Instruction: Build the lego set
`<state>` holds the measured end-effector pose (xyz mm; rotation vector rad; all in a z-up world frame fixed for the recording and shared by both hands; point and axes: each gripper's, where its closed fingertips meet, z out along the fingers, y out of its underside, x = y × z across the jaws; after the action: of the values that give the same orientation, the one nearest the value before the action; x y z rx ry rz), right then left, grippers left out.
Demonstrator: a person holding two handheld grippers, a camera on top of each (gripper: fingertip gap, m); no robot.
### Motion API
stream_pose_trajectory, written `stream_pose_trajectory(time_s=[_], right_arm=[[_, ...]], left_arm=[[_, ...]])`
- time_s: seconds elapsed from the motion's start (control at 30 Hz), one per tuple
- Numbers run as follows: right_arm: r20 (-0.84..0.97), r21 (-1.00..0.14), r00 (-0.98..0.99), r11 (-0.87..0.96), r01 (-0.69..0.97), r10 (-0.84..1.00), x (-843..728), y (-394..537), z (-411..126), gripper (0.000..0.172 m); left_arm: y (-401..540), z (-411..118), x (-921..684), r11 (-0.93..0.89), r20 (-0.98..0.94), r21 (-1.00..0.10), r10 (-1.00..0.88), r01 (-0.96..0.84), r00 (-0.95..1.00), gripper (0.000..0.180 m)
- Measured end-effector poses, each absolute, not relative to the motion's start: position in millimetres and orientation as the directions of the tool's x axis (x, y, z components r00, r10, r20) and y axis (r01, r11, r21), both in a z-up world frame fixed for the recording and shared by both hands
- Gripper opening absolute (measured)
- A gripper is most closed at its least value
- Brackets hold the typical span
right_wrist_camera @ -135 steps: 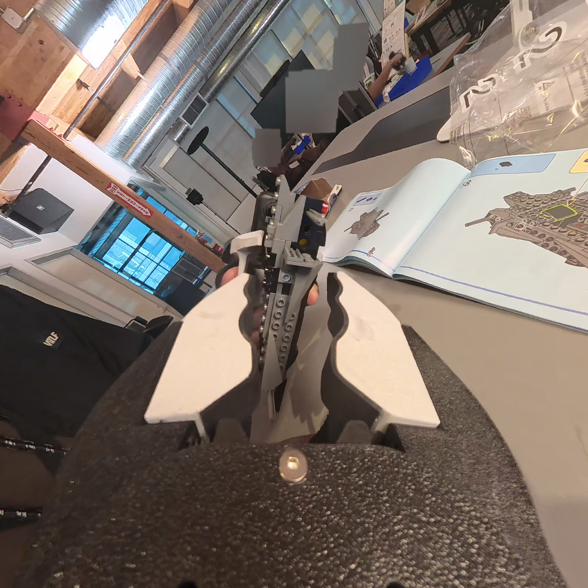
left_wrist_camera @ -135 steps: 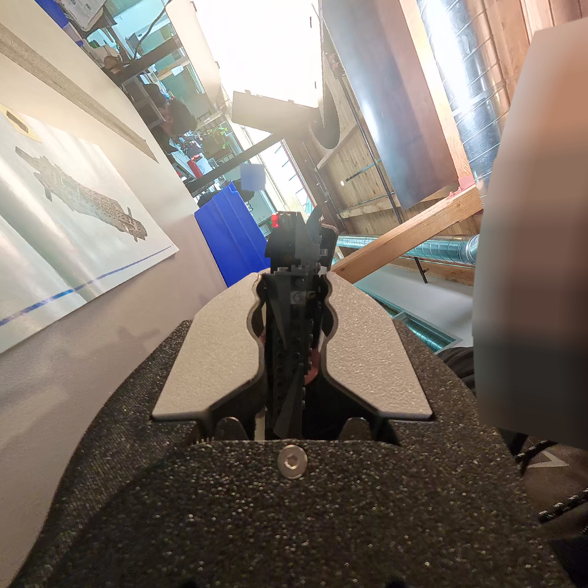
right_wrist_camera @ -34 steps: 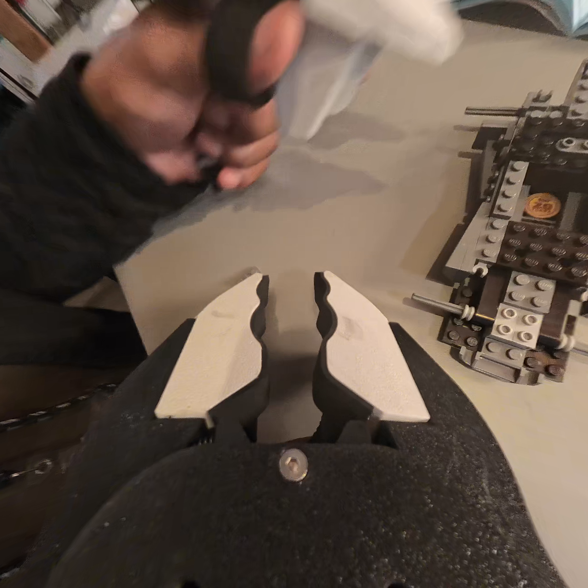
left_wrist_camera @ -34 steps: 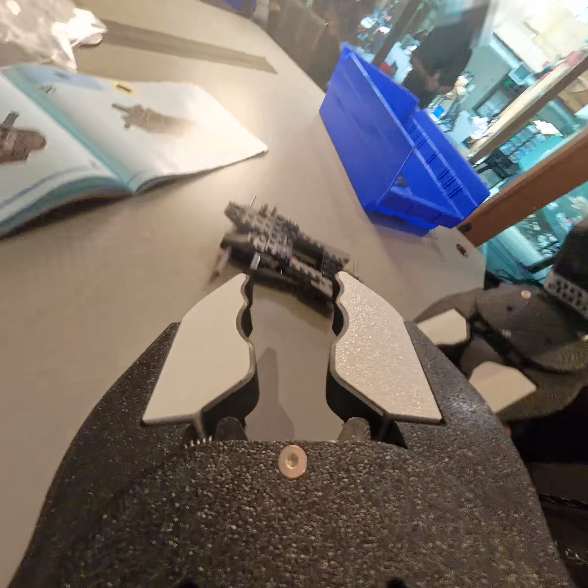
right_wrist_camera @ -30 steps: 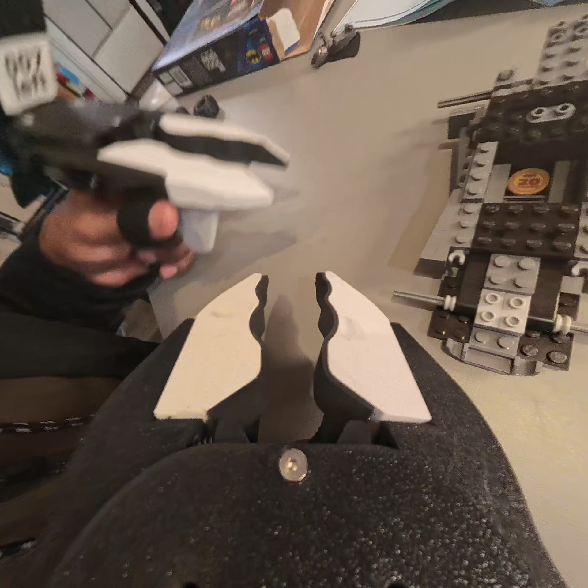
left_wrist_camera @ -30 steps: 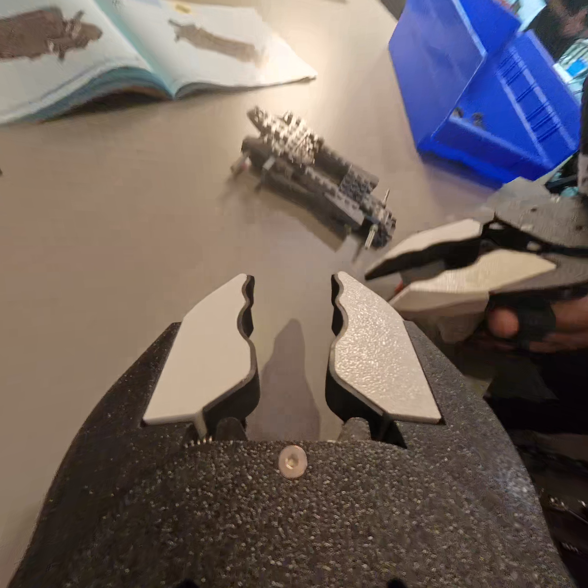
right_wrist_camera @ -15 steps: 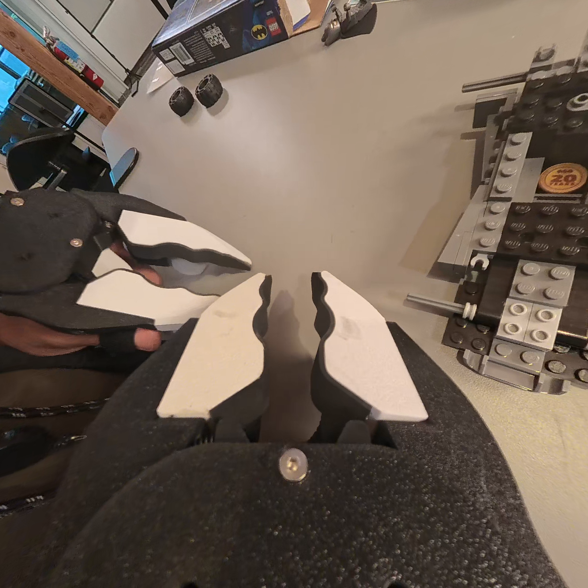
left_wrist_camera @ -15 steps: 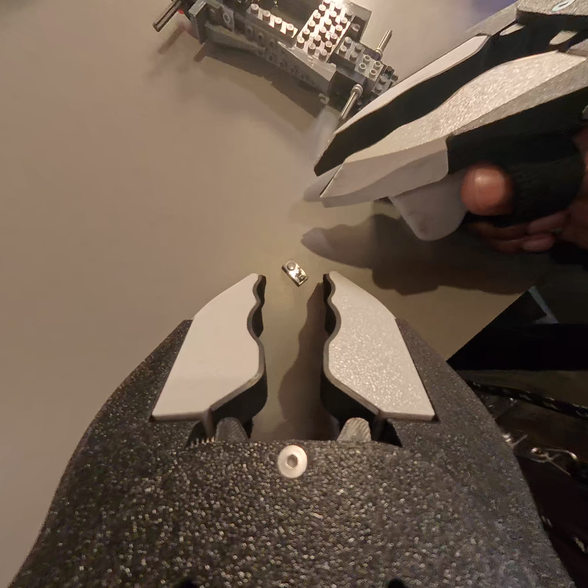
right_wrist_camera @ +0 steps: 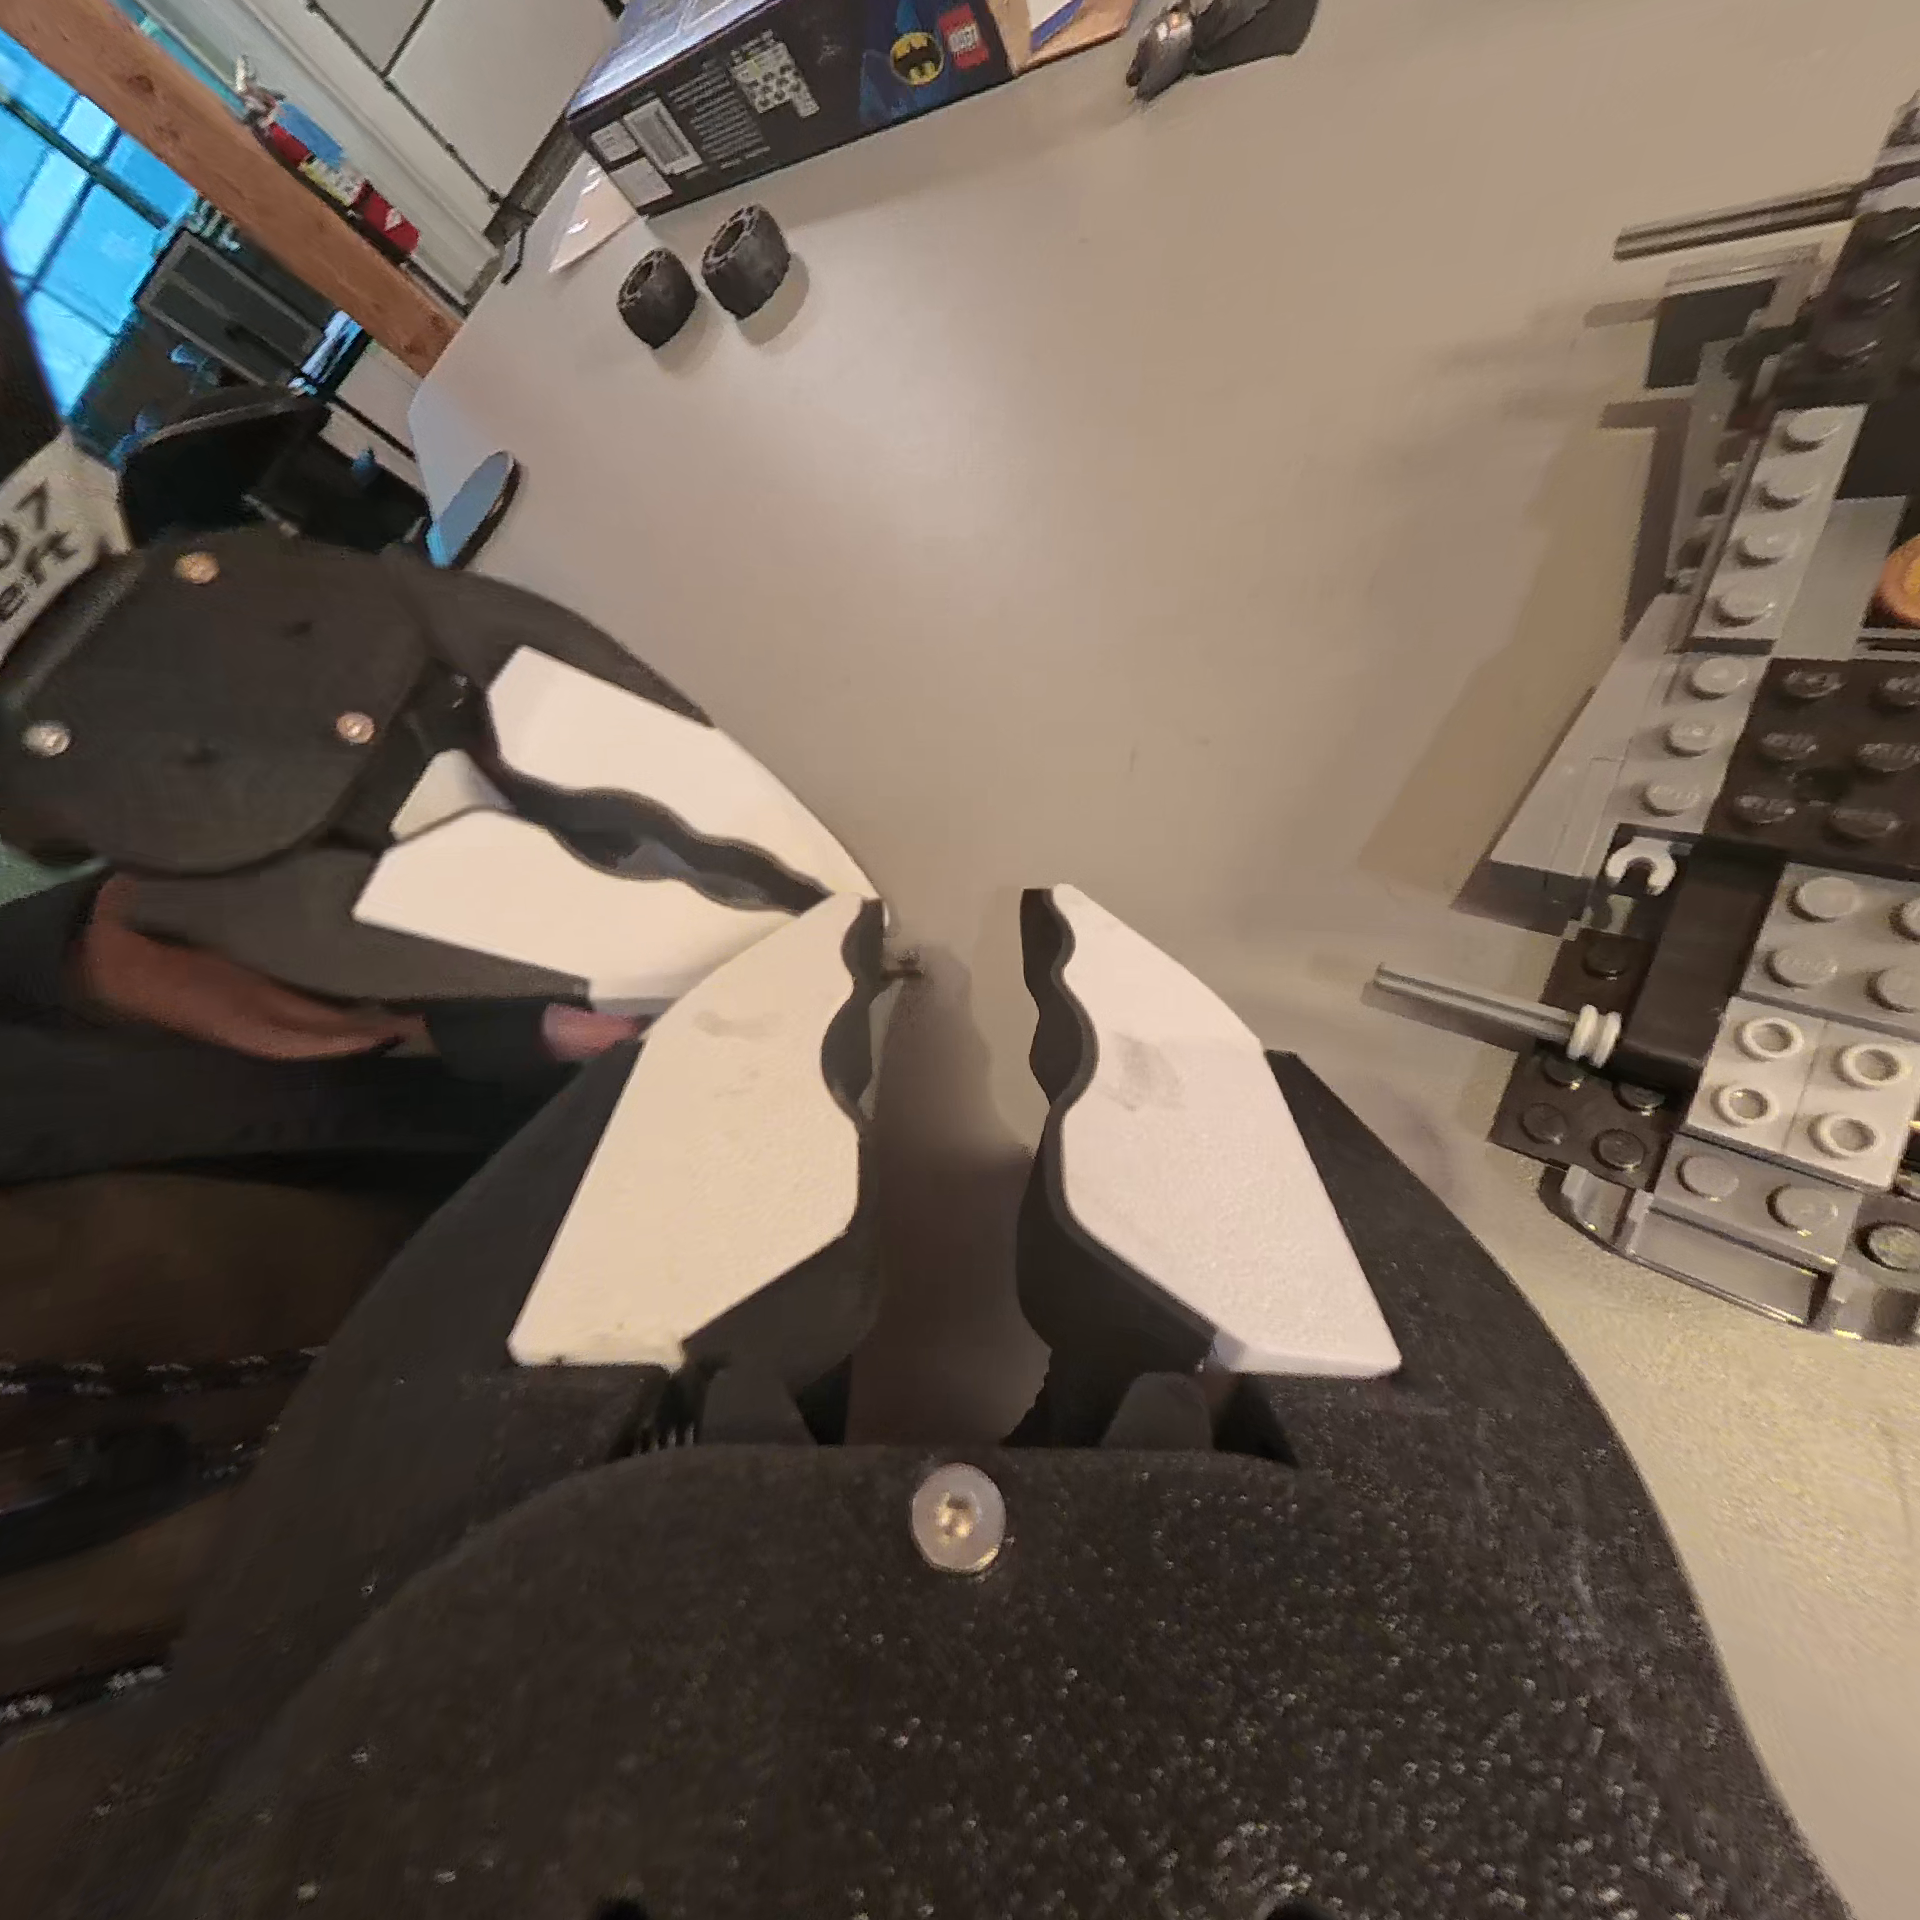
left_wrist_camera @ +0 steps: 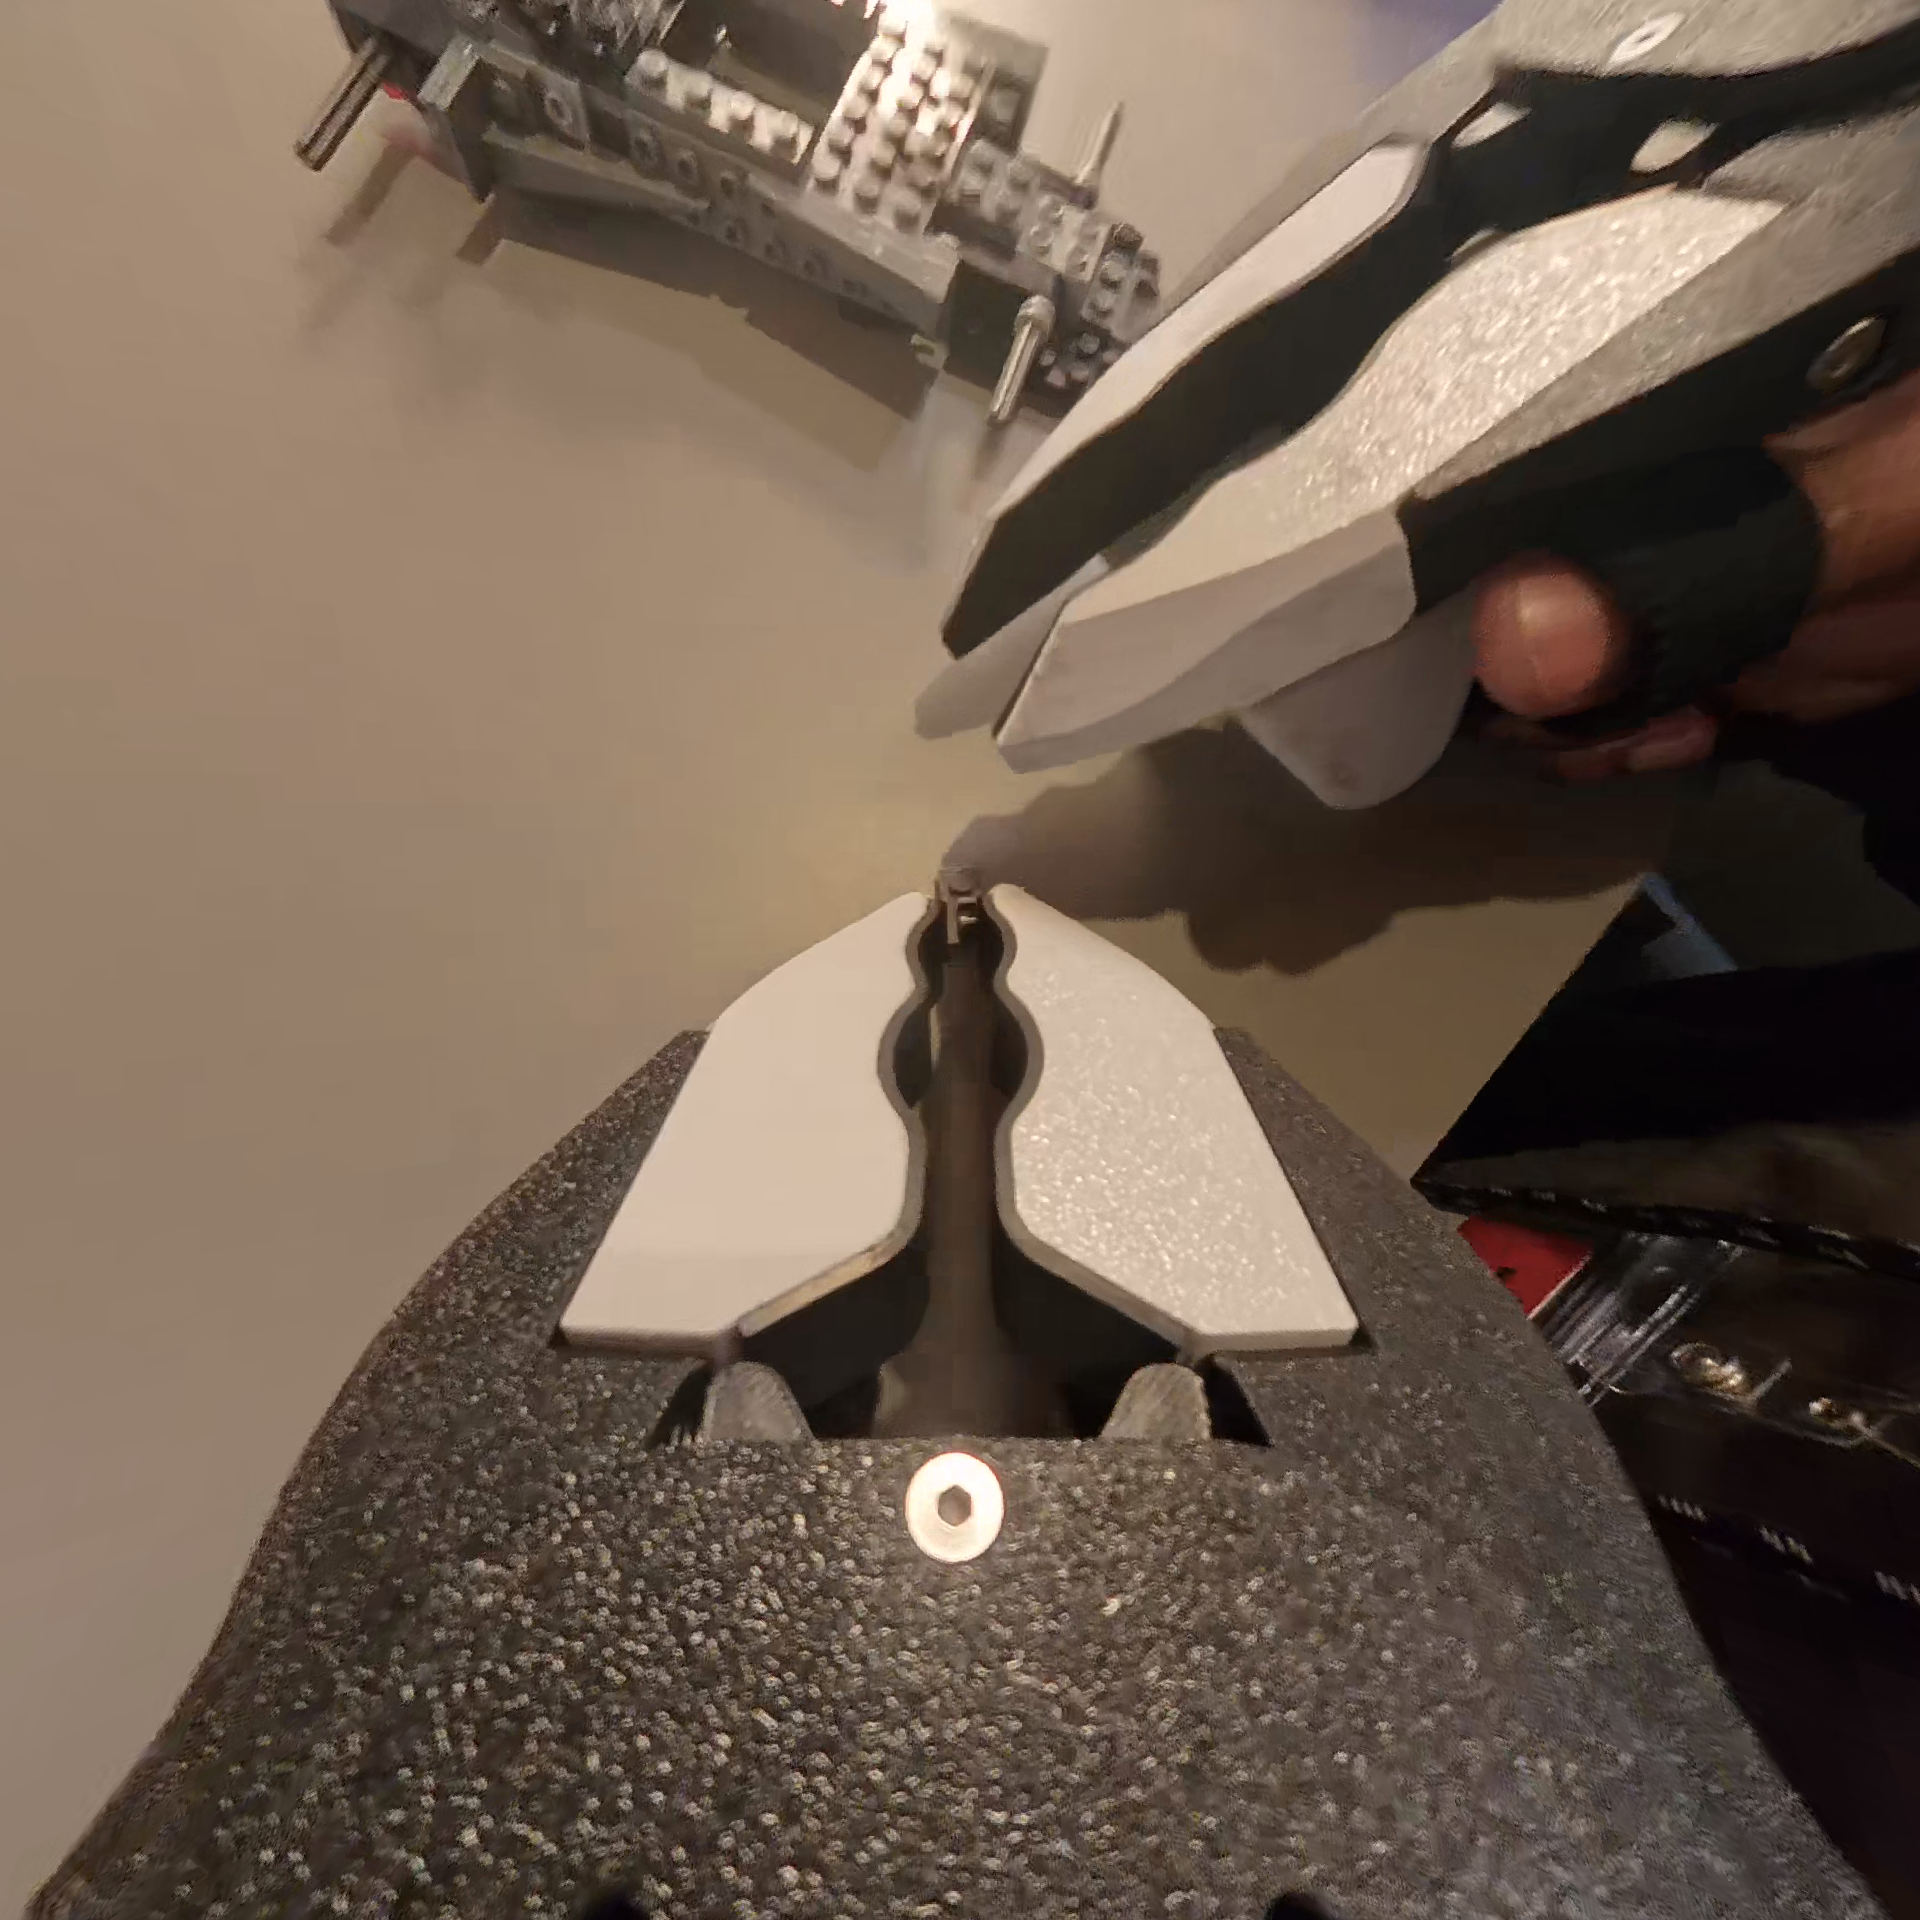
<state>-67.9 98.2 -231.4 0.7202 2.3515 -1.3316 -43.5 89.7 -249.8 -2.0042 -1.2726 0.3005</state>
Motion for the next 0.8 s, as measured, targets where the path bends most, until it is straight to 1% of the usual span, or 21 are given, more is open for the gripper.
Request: stream_pose_trajectory(time_s=[0.07,0.13,0.2,0.27,0.37,0.47,0.57,0.67,0.73,0.8], right_arm=[[-0.557,-0.677,-0.8,0.435,0.593,0.224,-65.6,98.6,-229.3,0.03],[-0.59,-0.671,-0.783,0.419,0.611,0.197,-66.1,99.6,-224.9,0.037],[-0.605,-0.674,-0.775,0.4,0.621,0.183,-67.2,100.5,-221.4,0.036],[-0.59,-0.692,-0.789,0.395,0.604,0.172,-67.0,100.9,-218.6,0.036],[-0.512,-0.752,-0.843,0.388,0.533,0.163,-72.2,101.8,-210.6,0.036],[-0.394,-0.811,-0.904,0.399,0.428,0.167,-94.1,106.4,-194.1,0.036],[-0.246,-0.853,-0.931,0.396,0.34,0.27,-151.2,117.6,-177.3,0.035],[-0.235,-0.837,-0.891,0.386,0.388,0.387,-211.1,130.0,-176.1,0.037],[-0.289,-0.776,-0.863,0.427,0.465,0.415,-230.6,135.3,-194.8,0.039],[-0.304,-0.728,-0.838,0.456,0.511,0.453,-241.9,139.4,-215.4,0.045]], left_arm=[[88.3,-240.7,-52.0,-0.229,0.216,-0.726,0.819,0.648,0.531,0.003],[82.4,-233.7,-63.6,-0.21,0.248,-0.757,0.784,0.619,0.57,0.003],[73.0,-237.5,-72.4,-0.226,0.272,-0.734,0.766,0.641,0.582,0.003],[70.0,-228.7,-80.5,-0.211,0.292,-0.77,0.724,0.602,0.626,0.003],[58.2,-217.0,-99.3,-0.205,0.266,-0.812,0.703,0.546,0.659,0.003],[53.9,-190.9,-129.7,-0.191,0.219,-0.873,0.668,0.448,0.711,0.003],[56.9,-166.0,-173.8,-0.185,0.135,-0.929,0.639,0.321,0.757,0.002],[63.4,-162.5,-215.9,-0.173,0.085,-0.952,0.647,0.254,0.758,0.003],[68.4,-168.7,-230.1,-0.135,0.112,-0.956,0.653,0.26,0.749,0.003],[73.9,-176.5,-229.9,-0.115,0.144,-0.952,0.647,0.282,0.748,0.003]])
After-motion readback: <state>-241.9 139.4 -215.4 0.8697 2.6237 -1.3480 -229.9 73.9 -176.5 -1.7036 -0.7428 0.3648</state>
